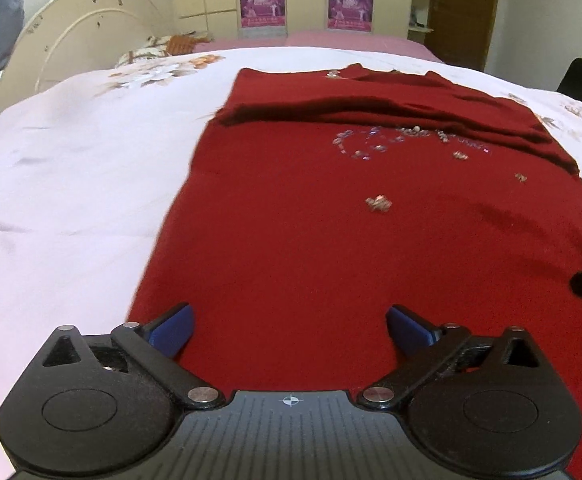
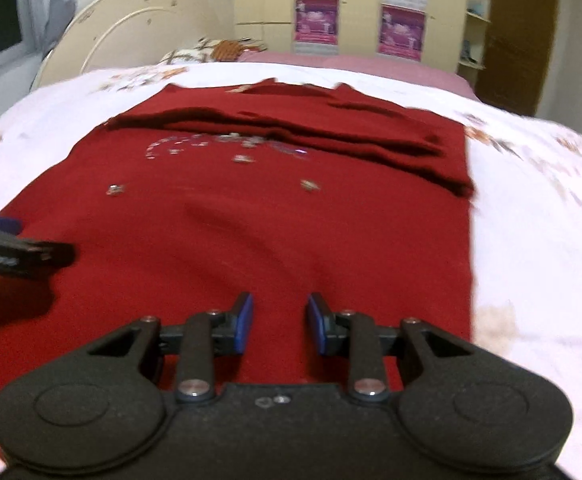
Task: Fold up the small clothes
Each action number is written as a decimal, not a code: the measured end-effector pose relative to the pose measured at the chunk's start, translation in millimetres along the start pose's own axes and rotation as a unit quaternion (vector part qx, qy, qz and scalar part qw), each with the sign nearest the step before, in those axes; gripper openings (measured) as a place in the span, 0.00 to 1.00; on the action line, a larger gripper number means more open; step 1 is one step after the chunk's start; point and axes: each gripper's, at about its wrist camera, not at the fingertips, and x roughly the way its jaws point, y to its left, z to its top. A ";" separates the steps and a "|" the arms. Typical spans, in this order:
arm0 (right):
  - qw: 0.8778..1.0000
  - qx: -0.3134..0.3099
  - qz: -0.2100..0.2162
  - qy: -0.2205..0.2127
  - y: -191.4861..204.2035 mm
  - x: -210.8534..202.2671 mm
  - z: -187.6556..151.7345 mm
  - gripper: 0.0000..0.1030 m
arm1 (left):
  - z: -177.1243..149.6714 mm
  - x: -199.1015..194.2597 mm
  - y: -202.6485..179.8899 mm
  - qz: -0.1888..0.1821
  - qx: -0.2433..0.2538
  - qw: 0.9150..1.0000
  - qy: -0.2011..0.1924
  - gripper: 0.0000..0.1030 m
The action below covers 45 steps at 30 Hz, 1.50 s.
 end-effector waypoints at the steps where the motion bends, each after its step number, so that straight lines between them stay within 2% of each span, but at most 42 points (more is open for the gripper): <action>1: 1.000 0.005 -0.002 -0.001 -2.2 -2.4 -2.5 0.27 | -1.1 -0.8 1.6 0.000 -0.004 1.000 0.001 1.00; 7: 0.999 0.013 -0.029 0.001 8.0 -5.1 -5.2 0.30 | 7.5 -1.9 -2.9 0.002 -0.002 1.000 0.023 1.00; 12: 0.998 0.059 -0.016 0.006 24.2 -20.5 -3.5 0.32 | 9.4 -21.2 -13.2 -0.033 0.018 0.999 0.013 1.00; 17: 0.999 0.047 -0.014 0.001 64.7 -36.2 -8.8 0.33 | -1.0 -34.6 -21.5 -0.062 0.043 0.997 0.006 1.00; 21: 0.999 0.044 -0.022 0.005 88.2 -41.5 -16.6 0.36 | -18.6 -24.2 -18.9 -0.064 0.066 0.995 0.029 1.00; 22: 0.999 0.042 -0.029 0.011 89.9 -39.3 -19.2 0.36 | -22.8 -25.4 -15.4 -0.071 0.067 0.995 0.016 1.00; 24: 0.997 0.042 -0.054 0.023 88.0 -34.6 -29.7 0.36 | -27.8 -27.5 -8.8 -0.075 0.072 0.995 0.009 1.00; 26: 0.996 0.053 -0.074 0.014 80.4 -38.4 -36.7 0.37 | -29.5 -28.5 -2.7 -0.078 0.073 0.994 0.010 1.00; 29: 0.992 0.091 -0.089 0.012 60.7 -47.2 -44.6 0.37 | -33.1 -30.5 3.4 -0.081 0.076 0.994 0.007 1.00; 38: 0.987 0.096 -0.127 0.014 56.3 -61.5 -60.8 0.38 | -39.1 -46.4 20.5 -0.089 0.066 0.994 0.004 1.00; 42: 0.989 0.107 -0.103 -0.003 70.8 -72.1 -52.7 0.38 | -39.9 -64.7 24.4 -0.104 0.059 0.993 -0.007 1.00; 45: 0.992 0.090 -0.085 -0.014 91.1 -77.1 -47.6 0.38 | -43.2 -69.4 19.6 -0.112 0.068 0.991 -0.005 1.00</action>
